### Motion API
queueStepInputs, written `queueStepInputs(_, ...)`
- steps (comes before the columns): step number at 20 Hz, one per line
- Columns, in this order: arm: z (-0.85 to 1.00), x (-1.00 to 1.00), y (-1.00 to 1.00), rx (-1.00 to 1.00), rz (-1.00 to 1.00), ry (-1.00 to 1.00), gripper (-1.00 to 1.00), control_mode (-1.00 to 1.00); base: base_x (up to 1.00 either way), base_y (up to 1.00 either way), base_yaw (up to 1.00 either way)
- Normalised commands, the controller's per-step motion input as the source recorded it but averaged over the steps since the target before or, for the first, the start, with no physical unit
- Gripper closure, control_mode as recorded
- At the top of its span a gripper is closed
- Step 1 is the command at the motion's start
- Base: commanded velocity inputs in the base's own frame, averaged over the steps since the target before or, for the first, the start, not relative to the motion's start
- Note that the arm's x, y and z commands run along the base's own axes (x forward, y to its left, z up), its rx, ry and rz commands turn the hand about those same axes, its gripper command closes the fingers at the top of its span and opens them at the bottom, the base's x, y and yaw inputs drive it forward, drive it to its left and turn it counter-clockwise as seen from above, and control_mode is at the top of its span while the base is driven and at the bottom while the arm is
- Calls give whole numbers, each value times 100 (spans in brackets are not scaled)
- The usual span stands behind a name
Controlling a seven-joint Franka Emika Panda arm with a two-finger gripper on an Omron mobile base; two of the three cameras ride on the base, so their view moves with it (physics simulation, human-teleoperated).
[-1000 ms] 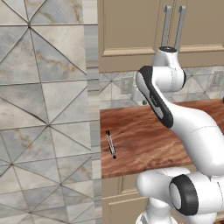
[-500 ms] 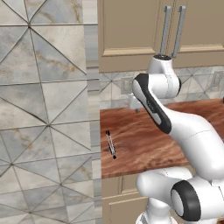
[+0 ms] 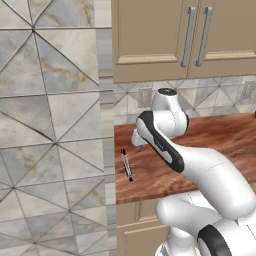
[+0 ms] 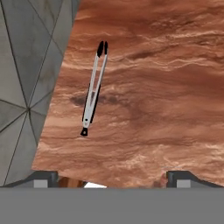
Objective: Pick up the tongs from the counter and place them near the plate next to the oven.
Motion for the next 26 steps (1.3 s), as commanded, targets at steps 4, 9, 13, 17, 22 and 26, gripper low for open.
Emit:
queueStepInputs(4,-63,-9,37,0,5,-5,-100,-100,0,0,0)
queueStepInputs(9,-37,1,25,0,0,1,-100,-100,0,0,0)
queueStepInputs(13,-11,1,0,1,0,0,-100,-100,0,0,0)
queueStepInputs(17,-20,16,0,3,0,1,-100,-100,0,0,0)
queueStepInputs(22,-22,35,3,3,0,5,-100,-100,0,0,0)
queueStepInputs(26,-23,40,13,1,0,4,-100,-100,0,0,0)
